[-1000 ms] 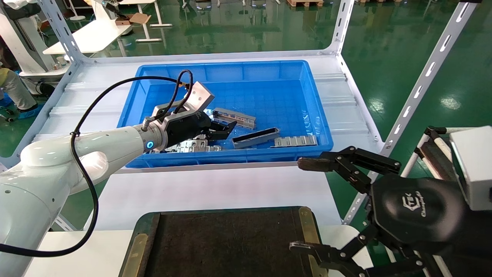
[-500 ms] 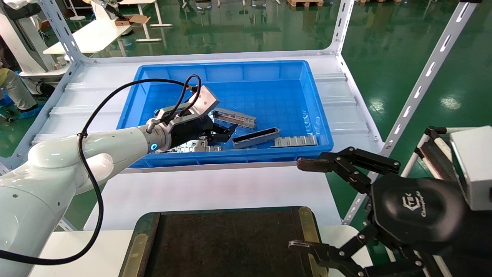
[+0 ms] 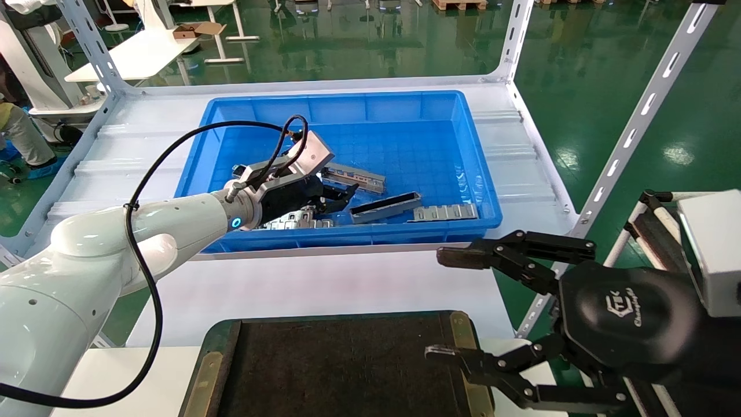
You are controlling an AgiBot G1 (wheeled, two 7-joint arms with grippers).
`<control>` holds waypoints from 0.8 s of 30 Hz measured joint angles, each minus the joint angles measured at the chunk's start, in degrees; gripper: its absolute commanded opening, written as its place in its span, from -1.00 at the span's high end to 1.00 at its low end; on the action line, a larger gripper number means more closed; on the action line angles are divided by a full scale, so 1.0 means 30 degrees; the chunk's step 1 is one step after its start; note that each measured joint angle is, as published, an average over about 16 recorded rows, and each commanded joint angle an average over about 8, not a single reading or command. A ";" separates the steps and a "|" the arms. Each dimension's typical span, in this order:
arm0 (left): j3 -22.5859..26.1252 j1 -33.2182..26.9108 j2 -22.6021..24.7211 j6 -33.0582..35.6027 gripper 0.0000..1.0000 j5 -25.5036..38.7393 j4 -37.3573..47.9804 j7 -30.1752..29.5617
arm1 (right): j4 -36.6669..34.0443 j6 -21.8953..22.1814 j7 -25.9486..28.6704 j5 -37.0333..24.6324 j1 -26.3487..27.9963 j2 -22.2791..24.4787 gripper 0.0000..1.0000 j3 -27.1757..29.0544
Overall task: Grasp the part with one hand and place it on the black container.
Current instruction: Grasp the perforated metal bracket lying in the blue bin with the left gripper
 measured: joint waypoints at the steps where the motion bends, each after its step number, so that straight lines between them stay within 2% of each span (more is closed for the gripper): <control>1: 0.0074 0.0016 0.0000 -0.0048 1.00 -0.0079 -0.0027 -0.0012 | 0.0000 0.0000 0.0000 0.0000 0.0000 0.0000 1.00 0.0000; 24: 0.1848 0.0238 -0.0013 -0.0665 1.00 -0.1823 -0.0364 -0.0275 | 0.0000 0.0000 -0.0001 0.0001 0.0000 0.0000 1.00 -0.0001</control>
